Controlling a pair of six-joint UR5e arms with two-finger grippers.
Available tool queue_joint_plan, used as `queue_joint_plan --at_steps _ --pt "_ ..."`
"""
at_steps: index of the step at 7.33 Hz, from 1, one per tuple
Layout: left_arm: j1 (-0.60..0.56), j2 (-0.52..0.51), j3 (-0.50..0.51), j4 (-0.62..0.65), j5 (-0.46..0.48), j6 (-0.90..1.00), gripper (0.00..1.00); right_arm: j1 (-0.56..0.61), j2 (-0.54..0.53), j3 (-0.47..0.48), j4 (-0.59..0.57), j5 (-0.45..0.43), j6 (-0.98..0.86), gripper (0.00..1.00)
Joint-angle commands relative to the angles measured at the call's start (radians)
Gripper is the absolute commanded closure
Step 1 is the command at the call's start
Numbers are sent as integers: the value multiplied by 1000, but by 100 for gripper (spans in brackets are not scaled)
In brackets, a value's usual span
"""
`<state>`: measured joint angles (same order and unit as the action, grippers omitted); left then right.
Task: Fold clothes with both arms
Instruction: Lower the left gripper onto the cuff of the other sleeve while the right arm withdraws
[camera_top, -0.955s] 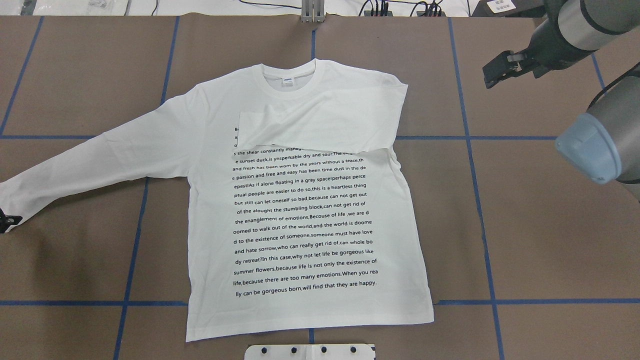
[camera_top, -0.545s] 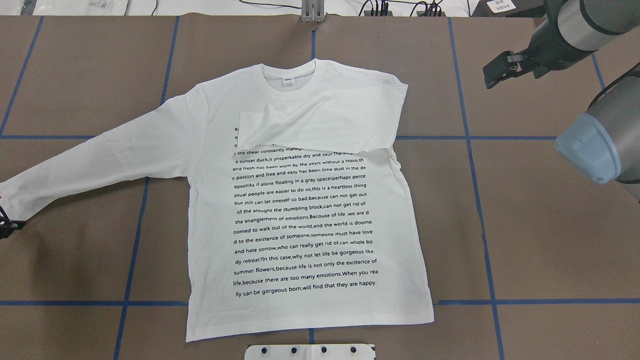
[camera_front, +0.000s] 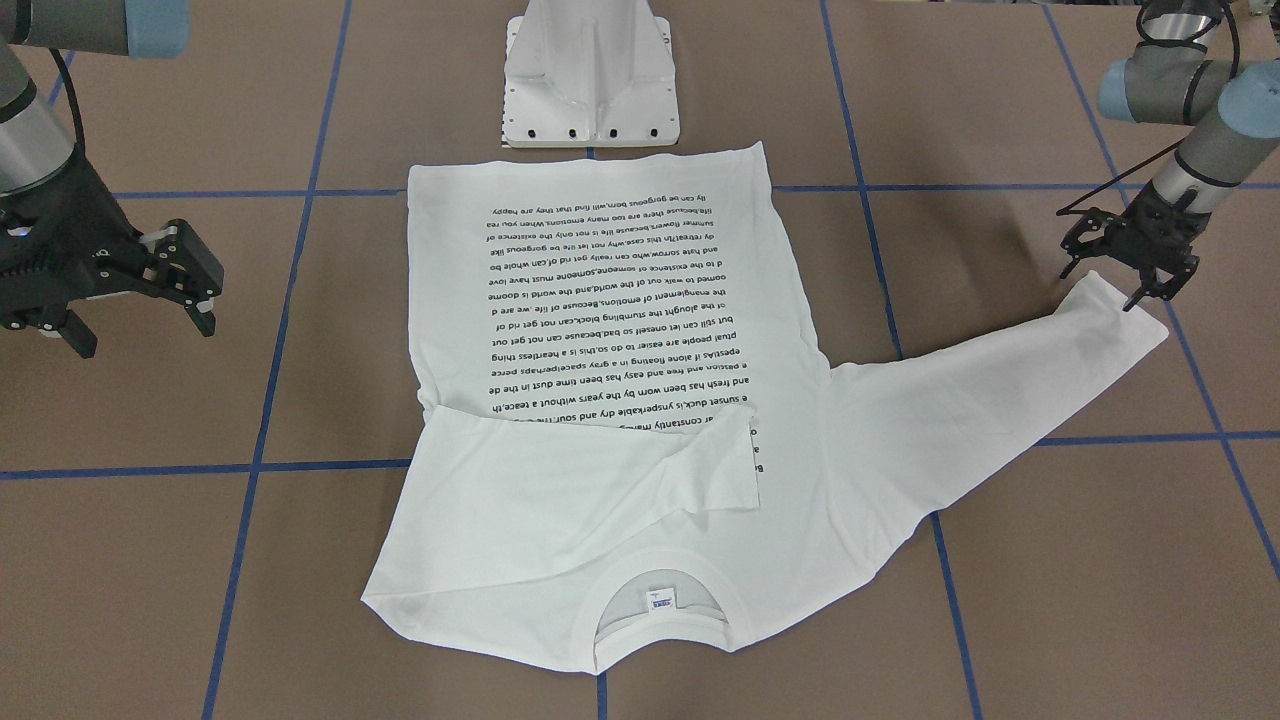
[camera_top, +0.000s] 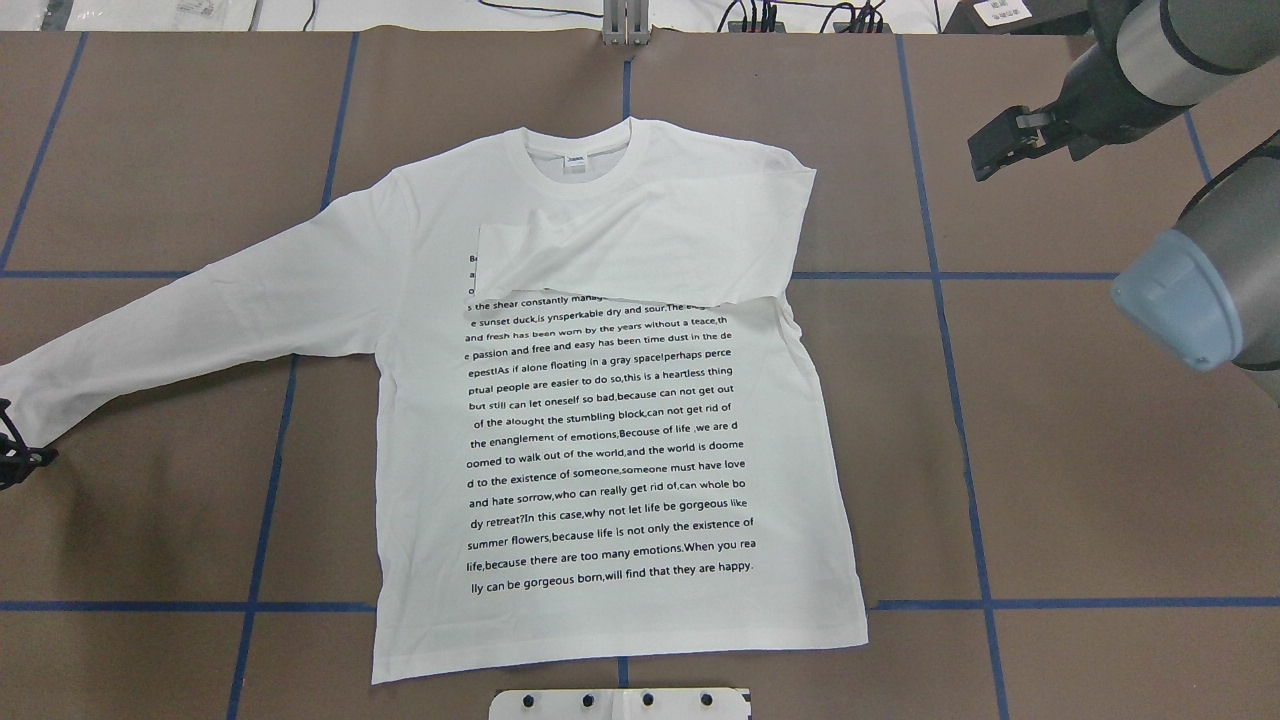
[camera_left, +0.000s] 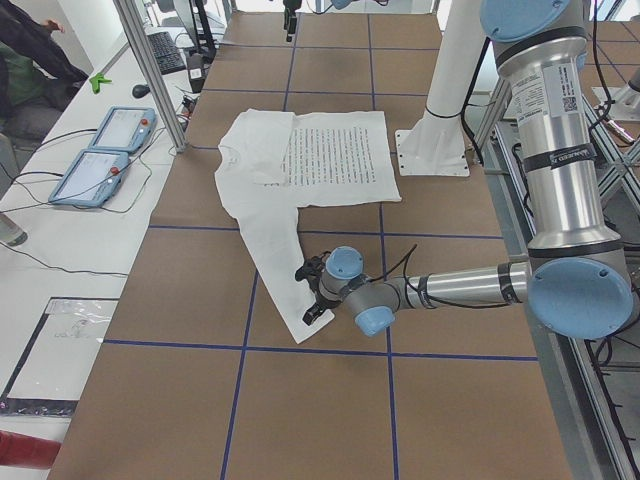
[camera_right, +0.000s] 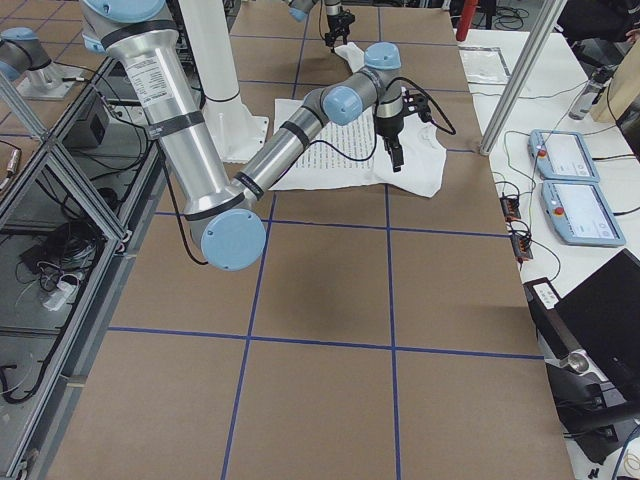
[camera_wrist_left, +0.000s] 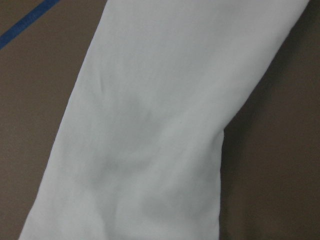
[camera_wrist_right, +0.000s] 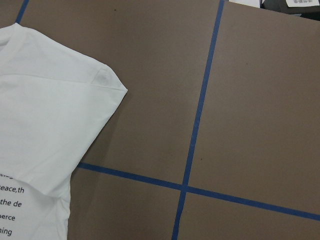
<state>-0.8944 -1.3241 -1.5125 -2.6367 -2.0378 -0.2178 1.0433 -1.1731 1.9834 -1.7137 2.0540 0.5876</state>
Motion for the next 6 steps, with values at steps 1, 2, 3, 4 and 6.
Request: queue_joint_plan --at_steps 1,2,3,4,6 --pt "3 2 2 1 4 0 56 0 -2 2 0 0 0 0" --pt "3 3 3 1 4 0 86 0 -2 2 0 0 0 0" --pt "3 3 3 -2 4 2 100 0 0 2 0 0 0 0" --pt "2 3 3 -29 2 2 100 0 0 2 0 0 0 0" --pt "0 -6 5 -34 2 9 100 0 3 0 0 1 0 0"
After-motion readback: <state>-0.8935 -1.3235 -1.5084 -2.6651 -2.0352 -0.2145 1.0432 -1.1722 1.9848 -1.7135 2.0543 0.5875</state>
